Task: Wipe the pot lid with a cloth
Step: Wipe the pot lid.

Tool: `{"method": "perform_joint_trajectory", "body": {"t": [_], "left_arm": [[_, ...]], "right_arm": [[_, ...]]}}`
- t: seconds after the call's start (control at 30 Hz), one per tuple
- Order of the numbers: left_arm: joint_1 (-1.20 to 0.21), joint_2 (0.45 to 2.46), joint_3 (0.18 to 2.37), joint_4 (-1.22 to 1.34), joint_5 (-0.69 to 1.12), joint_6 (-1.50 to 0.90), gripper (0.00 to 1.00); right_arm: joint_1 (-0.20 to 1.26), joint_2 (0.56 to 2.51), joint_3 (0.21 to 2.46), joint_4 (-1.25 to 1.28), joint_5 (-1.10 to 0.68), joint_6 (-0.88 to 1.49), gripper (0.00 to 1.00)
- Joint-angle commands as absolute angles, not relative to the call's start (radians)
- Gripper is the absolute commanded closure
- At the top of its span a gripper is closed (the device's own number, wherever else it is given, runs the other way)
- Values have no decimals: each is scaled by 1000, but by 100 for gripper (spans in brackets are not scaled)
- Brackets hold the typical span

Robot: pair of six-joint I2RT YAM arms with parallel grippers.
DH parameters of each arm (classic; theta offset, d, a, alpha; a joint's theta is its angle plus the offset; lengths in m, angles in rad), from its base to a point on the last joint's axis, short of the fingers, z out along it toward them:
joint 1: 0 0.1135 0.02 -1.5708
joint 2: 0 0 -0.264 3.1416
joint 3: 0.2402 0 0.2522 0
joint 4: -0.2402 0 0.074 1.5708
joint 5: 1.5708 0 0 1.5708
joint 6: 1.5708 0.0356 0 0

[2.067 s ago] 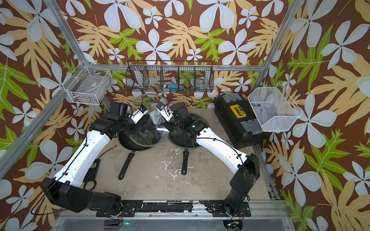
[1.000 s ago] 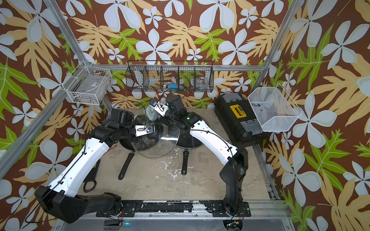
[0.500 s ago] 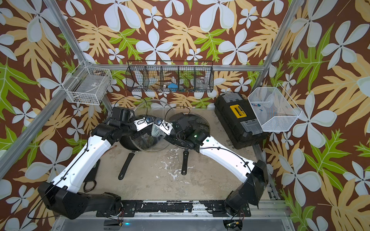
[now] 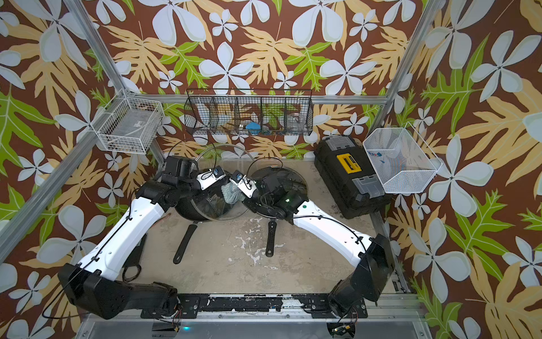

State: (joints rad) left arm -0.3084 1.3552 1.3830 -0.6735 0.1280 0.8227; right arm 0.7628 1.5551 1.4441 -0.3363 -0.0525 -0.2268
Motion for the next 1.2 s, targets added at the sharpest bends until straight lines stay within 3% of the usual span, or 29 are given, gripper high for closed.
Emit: {"method": "perform_joint_trajectory", "body": {"t": [0.0, 0.5, 0.7, 0.93, 1.17], "left_arm": [[-307, 1328, 1378, -560, 166, 889, 100], [-314, 1295, 1368, -566, 231, 1079, 100], [-315, 1288, 1358, -567, 229, 1122, 100], [-315, 1281, 1333, -568, 227, 1166, 100], [-316, 1278, 1338, -568, 227, 1233, 100]], "right_arm": [[704, 1570, 1485, -329, -41, -287, 100], [741, 2004, 2091, -459, -135, -405, 100], [773, 2050, 2125, -431, -201, -386, 100], [725, 1973, 2053, -358, -30, -360, 100], [736, 1998, 2088, -397, -131, -383, 100]]}}
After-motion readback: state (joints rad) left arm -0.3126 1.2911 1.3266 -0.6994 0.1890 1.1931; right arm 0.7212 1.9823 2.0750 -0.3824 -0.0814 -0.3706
